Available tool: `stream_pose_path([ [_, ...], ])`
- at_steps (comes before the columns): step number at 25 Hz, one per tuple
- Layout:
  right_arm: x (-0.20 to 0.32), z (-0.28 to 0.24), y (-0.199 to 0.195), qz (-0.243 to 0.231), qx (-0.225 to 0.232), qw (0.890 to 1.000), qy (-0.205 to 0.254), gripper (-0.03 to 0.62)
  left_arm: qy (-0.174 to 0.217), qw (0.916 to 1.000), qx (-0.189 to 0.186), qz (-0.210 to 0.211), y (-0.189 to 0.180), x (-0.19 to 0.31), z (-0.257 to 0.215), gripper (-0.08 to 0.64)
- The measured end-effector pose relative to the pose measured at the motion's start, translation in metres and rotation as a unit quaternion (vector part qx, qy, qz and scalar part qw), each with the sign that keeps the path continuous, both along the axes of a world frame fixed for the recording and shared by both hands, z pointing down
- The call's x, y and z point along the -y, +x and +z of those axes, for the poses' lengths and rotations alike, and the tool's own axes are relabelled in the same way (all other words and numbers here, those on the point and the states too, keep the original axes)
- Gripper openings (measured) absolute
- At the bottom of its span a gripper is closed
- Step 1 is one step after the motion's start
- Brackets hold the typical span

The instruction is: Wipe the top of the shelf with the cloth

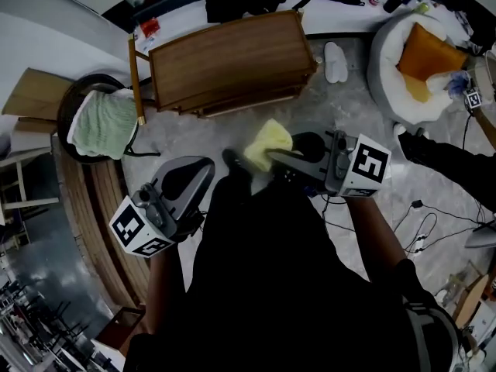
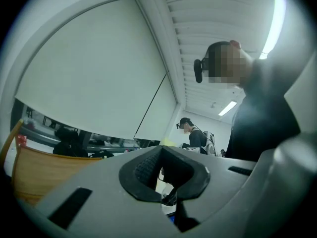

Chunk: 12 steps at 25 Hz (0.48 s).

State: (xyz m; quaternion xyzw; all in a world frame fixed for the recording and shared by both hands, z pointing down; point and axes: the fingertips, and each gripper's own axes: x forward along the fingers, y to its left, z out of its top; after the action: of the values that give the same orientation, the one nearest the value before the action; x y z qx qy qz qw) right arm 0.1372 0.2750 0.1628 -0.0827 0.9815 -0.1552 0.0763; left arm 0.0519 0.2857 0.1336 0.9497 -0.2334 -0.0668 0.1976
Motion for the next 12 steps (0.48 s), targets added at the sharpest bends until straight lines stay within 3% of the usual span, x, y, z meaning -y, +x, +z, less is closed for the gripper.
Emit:
stream_pose_path([
  [7, -0.027, 0.008, -0.029, -0.003, 0.002, 1.000, 0.015, 0.049, 0.015, 0.9992, 0.006, 0.035, -0.012, -0.018, 0.006, 0.011],
  [12, -0.033, -0.001, -0.050, 0.013, -0.004, 1.000, 0.018, 0.049, 0.023, 0.9983, -0.012, 0.052, -0.029, -0.020, 0.005, 0.011],
])
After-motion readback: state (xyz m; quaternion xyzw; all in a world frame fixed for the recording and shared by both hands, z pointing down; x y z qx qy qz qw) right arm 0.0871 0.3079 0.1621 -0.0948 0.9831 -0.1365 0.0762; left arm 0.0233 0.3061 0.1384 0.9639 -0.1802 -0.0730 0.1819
